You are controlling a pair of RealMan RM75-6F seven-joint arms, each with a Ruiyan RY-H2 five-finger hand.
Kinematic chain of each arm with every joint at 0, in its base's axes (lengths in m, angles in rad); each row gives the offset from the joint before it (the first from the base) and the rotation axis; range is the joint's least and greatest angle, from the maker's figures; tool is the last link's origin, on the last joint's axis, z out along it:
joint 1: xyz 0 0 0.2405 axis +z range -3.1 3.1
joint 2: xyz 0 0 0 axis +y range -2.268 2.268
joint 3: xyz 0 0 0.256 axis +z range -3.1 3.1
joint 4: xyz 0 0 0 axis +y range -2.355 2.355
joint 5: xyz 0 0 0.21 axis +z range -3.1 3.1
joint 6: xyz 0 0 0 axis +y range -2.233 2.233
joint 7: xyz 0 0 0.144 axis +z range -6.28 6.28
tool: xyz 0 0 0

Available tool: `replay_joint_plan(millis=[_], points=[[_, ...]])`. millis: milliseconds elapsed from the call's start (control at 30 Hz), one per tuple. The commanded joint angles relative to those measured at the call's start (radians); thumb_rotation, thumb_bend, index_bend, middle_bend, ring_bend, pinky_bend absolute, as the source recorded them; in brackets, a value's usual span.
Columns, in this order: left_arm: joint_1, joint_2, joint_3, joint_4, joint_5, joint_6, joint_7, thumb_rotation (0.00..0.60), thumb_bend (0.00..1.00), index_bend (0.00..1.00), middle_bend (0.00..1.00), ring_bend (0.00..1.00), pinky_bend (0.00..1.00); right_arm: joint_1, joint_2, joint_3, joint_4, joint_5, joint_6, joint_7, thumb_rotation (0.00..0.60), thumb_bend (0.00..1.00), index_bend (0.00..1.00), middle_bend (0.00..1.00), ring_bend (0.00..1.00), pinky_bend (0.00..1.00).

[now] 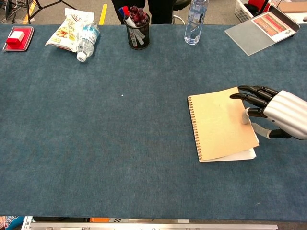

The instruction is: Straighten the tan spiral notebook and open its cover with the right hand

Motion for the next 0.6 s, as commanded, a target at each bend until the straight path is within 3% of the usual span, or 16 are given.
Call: replay_joint_plan(millis=[33, 333, 600], points=[[-0.001, 0.0, 0.0, -0.003, 0.001, 0.002, 0.004, 0.6, 0.36, 0.26, 0.06, 0.11, 0.28, -0.014, 0.076, -0.014, -0.089, -0.013, 0.016, -0.062, 0.6, 0.44, 0.64, 0.16, 0.03, 0.16], [-0.004, 0.0, -0.002, -0.016, 0.007, 0.007, 0.019, 0.6, 0.36, 0.26, 0.06, 0.11, 0.28, -0.012, 0.26, -0.03, -0.353, -0.055, 0.022, -0.224, 0.6, 0.44, 0.65, 0.17, 0.04, 0.16], [-0.003, 0.004, -0.003, -0.023, 0.006, 0.009, 0.02, 0.6, 0.36, 0.26, 0.06, 0.11, 0.28, 0.025, 0.364, -0.033, -0.543, -0.112, -0.02, -0.334, 0.6, 0.44, 0.65, 0.17, 0.04, 0.16]])
